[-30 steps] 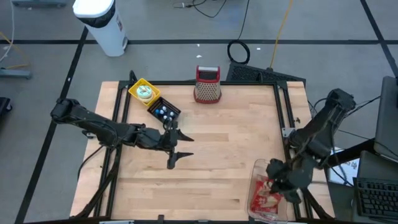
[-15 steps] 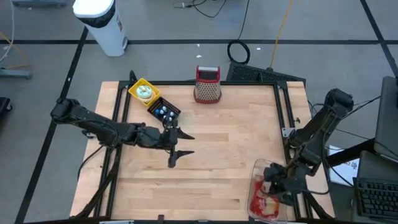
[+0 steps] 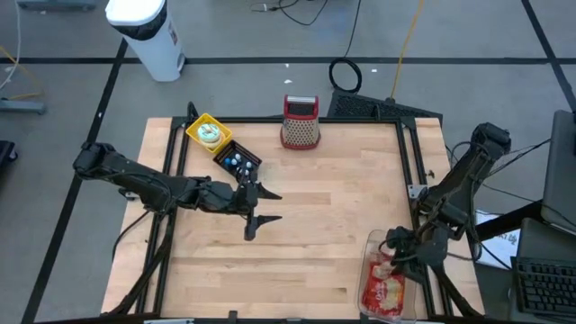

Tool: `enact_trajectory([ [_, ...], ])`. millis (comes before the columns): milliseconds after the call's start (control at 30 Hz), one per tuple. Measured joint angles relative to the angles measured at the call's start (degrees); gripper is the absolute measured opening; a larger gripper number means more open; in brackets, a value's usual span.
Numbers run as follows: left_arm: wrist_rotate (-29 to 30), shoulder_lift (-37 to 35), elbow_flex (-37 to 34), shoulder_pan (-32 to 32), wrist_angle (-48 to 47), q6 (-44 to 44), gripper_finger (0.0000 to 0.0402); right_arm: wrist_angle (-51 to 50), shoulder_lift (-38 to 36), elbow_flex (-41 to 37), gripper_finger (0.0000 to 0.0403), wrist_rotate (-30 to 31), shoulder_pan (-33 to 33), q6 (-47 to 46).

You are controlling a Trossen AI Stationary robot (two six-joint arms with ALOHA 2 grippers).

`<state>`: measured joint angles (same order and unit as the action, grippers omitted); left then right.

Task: Pick & Place Food Item
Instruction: Put the red popcorn bag into the transparent bin, then return to Home Position

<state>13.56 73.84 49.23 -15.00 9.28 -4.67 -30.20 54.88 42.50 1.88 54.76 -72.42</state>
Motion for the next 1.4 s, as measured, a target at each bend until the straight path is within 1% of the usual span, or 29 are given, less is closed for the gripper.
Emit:
enact_trajectory([
  [133, 0.0, 0.0, 0.0, 0.0, 0.1, -0.1, 0.0257, -0.2, -5.5, -1.6, 0.0169, 1.5, 0.0, 0.4],
  [233, 0.0, 0.0, 0.0, 0.0, 1.2, -1.6, 0.0257, -0.6, -9.5, -2.0, 0.0175, 1.9, 0.0, 2.2],
  [300, 0.0, 0.0, 0.0, 0.0, 1.6, -1.6, 0.0258, -0.2, -12.2, -2.0, 0.0175, 4.0, 0.0, 4.6],
  [367, 0.0, 0.0, 0.0, 0.0, 1.5, 0.1, 0.0257, 1.8, -14.8, -2.0, 0.0174, 6.6, 0.0, 8.7],
  [433, 0.0, 0.0, 0.0, 0.1, 1.3, 1.7, 0.0258, 4.3, -17.0, -2.0, 0.0172, 8.5, 0.0, 15.1],
  [500, -0.5, -0.2, 0.0, 0.1, 0.9, 1.1, 0.0257, 6.9, -18.3, -2.0, 0.0172, 11.6, 0.0, 22.1],
  [567, -0.6, -2.5, 0.0, 0.1, -2.2, 1.1, 0.0258, 8.6, -19.1, -2.0, 0.0173, 13.8, 0.0, 29.1],
  [633, -0.7, -6.3, 0.2, 0.1, -5.5, 1.5, 0.0257, 10.1, -19.2, -2.0, 0.0175, 17.4, 0.0, 38.2],
  [700, -0.2, -9.6, 0.3, 0.1, -10.4, 1.4, 0.0258, 10.4, -19.2, -2.0, 0.0176, 22.6, 0.0, 45.1],
  [767, -1.0, -11.9, 0.0, -0.3, -16.1, 2.7, 0.0257, 11.8, -19.1, -2.6, 0.0175, 29.8, 0.0, 49.4],
  [800, -1.9, -12.6, -0.3, -0.4, -16.6, 4.0, 0.0258, 13.6, -19.1, -3.5, 0.0174, 33.7, 0.0, 50.9],
  [833, -2.4, -13.4, -1.1, -0.3, -15.7, 4.5, 0.0258, 15.8, -19.2, -4.8, 0.0172, 37.1, 0.0, 53.0],
  [900, -4.0, -15.3, -4.2, 0.3, -11.5, 4.4, 0.0258, 20.0, -19.6, -7.5, 0.0170, 40.4, -0.4, 57.5],
  [967, -6.3, -17.3, -8.4, 1.3, -6.3, 4.9, 0.0258, 23.8, -20.7, -10.1, 0.0169, 41.3, -1.5, 60.2],
  [1033, -7.7, -20.1, -13.3, 2.4, -3.9, 4.8, 0.0258, 27.0, -22.8, -12.5, 0.0170, 41.4, -2.6, 61.2],
  [1133, -7.6, -25.7, -20.1, 4.6, 0.3, 1.7, 0.0257, 29.0, -26.6, -15.6, 0.0173, 41.5, -4.6, 61.6],
  [1233, -8.1, -31.4, -25.9, 6.3, 5.3, 0.9, 0.0257, 29.0, -31.4, -18.1, 0.0173, 41.6, -7.2, 62.9],
  [1400, -8.6, -40.8, -32.1, 8.5, 5.9, 1.6, 0.0257, 29.1, -39.9, -20.7, 0.0172, 42.0, -13.3, 68.2],
])
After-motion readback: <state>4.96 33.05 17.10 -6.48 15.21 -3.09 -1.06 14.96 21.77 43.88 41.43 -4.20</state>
